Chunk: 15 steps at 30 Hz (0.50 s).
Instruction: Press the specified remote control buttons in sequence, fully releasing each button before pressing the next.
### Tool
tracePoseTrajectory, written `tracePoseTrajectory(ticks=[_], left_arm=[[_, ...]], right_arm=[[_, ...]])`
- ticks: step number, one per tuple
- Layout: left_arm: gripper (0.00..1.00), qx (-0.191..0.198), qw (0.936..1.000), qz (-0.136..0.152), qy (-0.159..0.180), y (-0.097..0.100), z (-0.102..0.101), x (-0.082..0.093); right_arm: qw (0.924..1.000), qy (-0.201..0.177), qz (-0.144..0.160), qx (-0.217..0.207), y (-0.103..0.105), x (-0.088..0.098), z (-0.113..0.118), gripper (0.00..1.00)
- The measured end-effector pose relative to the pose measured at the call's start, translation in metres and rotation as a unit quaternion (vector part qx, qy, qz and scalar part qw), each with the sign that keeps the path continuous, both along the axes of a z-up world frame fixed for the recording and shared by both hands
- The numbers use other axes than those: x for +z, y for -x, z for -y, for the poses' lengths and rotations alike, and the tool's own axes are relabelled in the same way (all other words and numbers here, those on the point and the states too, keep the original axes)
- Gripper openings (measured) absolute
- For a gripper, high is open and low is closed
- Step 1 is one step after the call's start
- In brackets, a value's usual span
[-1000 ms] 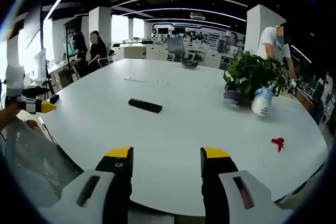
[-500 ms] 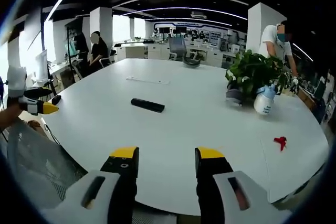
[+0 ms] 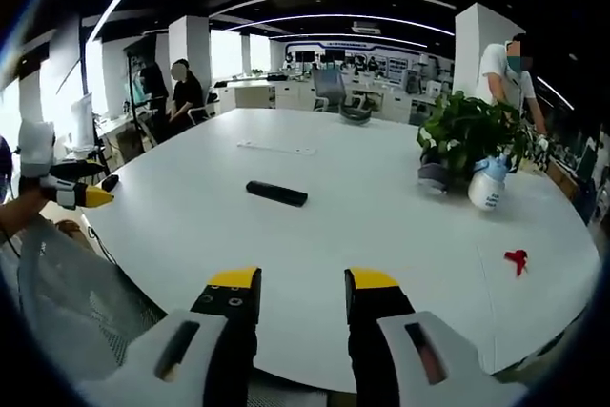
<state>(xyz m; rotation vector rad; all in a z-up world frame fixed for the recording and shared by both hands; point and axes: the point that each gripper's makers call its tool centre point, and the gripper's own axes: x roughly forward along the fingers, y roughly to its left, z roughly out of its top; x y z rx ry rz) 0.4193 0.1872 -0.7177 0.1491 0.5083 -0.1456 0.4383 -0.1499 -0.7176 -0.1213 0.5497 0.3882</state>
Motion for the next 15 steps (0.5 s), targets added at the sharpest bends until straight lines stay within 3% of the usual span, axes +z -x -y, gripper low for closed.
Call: tracePoseTrajectory(ticks=[7,15], left_arm=[[0.67,-0.038,0.999,-0.018,-0.018,-0.001,0.01,0.002],[0.64,-0.085,0.995,-0.049,-0.017,-0.022,0.02,0.009]], right_arm=[[1.0,-0.005,0.0,0.001,0.0,0.001,-0.001,0.35],[0.9999,-0.011,0.001,-0.011,-0.001,0.002,0.003,0.34]])
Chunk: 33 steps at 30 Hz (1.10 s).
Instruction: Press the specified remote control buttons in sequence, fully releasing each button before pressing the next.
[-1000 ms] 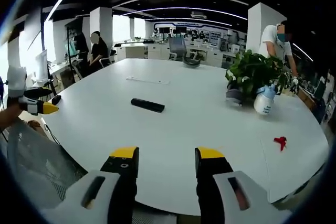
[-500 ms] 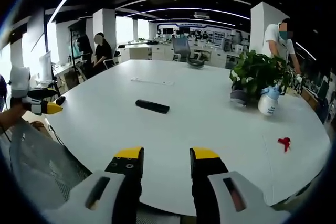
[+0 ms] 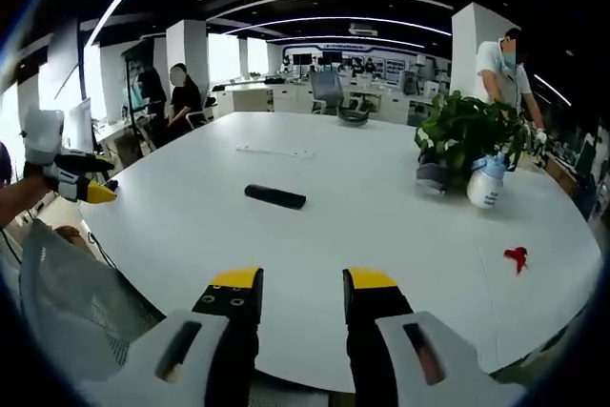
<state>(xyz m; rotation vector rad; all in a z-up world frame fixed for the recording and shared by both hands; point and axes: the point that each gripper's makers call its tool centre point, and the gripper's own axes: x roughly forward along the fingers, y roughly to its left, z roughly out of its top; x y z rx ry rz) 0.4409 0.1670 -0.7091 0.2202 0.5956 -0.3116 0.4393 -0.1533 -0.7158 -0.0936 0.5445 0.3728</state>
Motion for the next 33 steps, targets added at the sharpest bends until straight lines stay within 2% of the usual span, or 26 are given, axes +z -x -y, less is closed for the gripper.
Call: tracePoseTrajectory(ticks=[4,10,15,21,27,33], left_arm=[[0.63,-0.011,0.9999,-0.001,-0.002,-0.012,0.005,0.003],[0.58,-0.057,0.998,-0.006,-0.026,-0.035,0.02,0.007],[0.54,-0.089,0.9948,-0.007,-0.05,-0.055,0.028,0.013],[0.53,-0.118,0.9916,-0.008,-0.054,-0.08,0.037,0.02],[0.52,-0.158,0.9842,-0.005,-0.079,-0.102,0.05,0.024],[0.51,-0.204,0.9734,-0.013,-0.103,-0.119,0.063,0.025]], right_arm=[[1.0,-0.005,0.0,-0.001,-0.001,0.0,0.0,0.32],[1.0,-0.008,-0.005,-0.003,0.0,-0.001,0.001,0.26],[0.9998,-0.012,-0.013,0.002,0.002,-0.002,-0.001,0.17],[0.9996,-0.012,-0.024,0.003,0.003,-0.006,-0.001,0.08],[0.9995,-0.007,-0.03,0.006,0.004,-0.008,-0.002,0.03],[0.9993,-0.008,-0.037,0.003,0.004,-0.01,-0.001,0.0]])
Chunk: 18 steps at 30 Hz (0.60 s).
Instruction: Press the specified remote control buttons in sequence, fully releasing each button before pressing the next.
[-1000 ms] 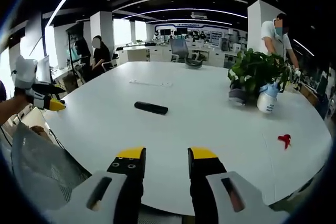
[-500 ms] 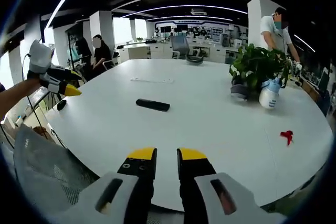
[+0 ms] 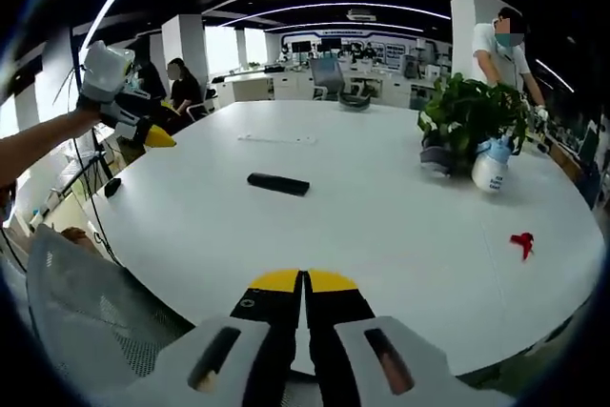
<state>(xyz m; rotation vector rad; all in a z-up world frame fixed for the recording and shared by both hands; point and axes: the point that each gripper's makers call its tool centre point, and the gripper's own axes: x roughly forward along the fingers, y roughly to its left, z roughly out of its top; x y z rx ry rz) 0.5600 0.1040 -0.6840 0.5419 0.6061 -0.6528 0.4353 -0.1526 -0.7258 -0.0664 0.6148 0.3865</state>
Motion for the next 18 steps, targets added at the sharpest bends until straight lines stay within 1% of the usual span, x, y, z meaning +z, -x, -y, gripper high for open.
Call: tracePoseTrajectory(ticks=[4,5,7,9,10,14,16,18], left_arm=[[0.51,-0.029,0.9994,-0.009,-0.015,-0.011,0.008,-0.006],[0.51,-0.038,0.999,-0.015,-0.019,-0.014,0.01,-0.009],[0.51,-0.042,0.9988,-0.019,-0.019,-0.017,0.012,-0.012],[0.48,-0.056,0.9977,-0.035,-0.016,-0.019,0.016,-0.02],[0.48,-0.061,0.9971,-0.041,-0.02,-0.021,0.016,-0.024],[0.47,-0.082,0.995,-0.05,-0.026,-0.031,0.022,-0.032],[0.46,-0.093,0.9935,-0.059,-0.031,-0.035,0.025,-0.035],[0.46,-0.105,0.992,-0.058,-0.041,-0.042,0.028,-0.038]], right_arm=[[1.0,-0.001,-0.004,-0.002,0.0,-0.001,0.0,0.0],[1.0,-0.001,-0.005,-0.003,0.0,-0.001,0.0,0.0],[1.0,0.001,-0.008,-0.002,0.0,-0.003,0.001,0.0],[0.9999,0.005,-0.01,-0.002,0.0,-0.004,0.001,0.0],[0.9999,0.006,-0.011,-0.001,0.0,-0.004,0.001,0.0],[0.9998,0.013,-0.015,-0.001,0.001,-0.006,0.001,0.0],[0.9997,0.015,-0.017,-0.001,0.001,-0.007,0.001,0.0],[0.9997,0.015,-0.019,-0.002,0.001,-0.008,0.001,0.0]])
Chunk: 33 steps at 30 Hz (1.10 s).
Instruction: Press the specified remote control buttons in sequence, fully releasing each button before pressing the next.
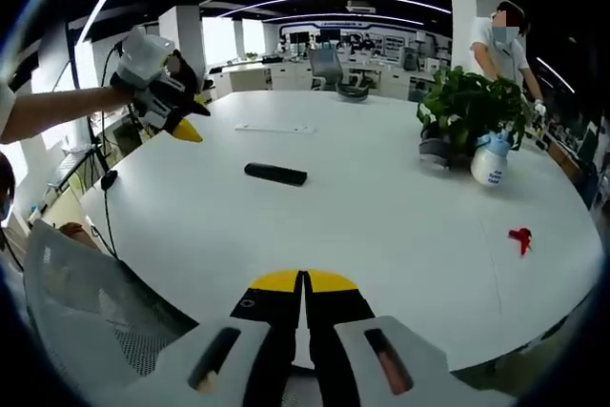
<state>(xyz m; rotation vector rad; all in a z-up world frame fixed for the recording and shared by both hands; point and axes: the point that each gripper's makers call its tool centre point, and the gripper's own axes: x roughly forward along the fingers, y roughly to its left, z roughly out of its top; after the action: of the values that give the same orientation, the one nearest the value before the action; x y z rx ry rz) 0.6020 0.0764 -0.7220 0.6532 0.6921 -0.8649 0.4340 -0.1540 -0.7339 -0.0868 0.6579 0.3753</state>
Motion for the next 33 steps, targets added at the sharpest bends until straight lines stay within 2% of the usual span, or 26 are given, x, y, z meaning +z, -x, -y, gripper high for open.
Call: tracePoseTrajectory(ticks=[6,10,12,14,23,26,33], left_arm=[[0.42,-0.025,0.9996,-0.01,-0.005,-0.013,0.012,-0.006],[0.42,-0.039,0.9988,-0.025,-0.018,-0.024,0.015,-0.017],[0.37,-0.046,0.9981,-0.036,-0.022,-0.026,0.017,-0.024],[0.34,-0.054,0.9975,-0.033,-0.03,-0.031,0.018,-0.031],[0.33,-0.071,0.9935,-0.068,-0.057,-0.045,0.014,-0.061],[0.33,-0.068,0.9922,-0.091,-0.05,-0.049,0.014,-0.07],[0.33,-0.083,0.9893,-0.105,-0.058,-0.06,0.016,-0.084]], right_arm=[[1.0,0.005,-0.008,-0.002,0.001,-0.003,0.001,0.0],[0.9999,0.008,-0.013,-0.001,0.002,-0.005,0.001,0.0],[0.9998,0.009,-0.015,-0.001,0.002,-0.006,0.001,0.0],[0.9998,0.012,-0.018,-0.001,0.002,-0.007,0.001,0.0],[0.9996,0.015,-0.022,-0.006,0.001,-0.01,0.003,0.0],[0.9994,0.02,-0.027,-0.005,0.002,-0.012,0.003,0.0],[0.9991,0.024,-0.035,-0.005,0.002,-0.015,0.005,0.0]])
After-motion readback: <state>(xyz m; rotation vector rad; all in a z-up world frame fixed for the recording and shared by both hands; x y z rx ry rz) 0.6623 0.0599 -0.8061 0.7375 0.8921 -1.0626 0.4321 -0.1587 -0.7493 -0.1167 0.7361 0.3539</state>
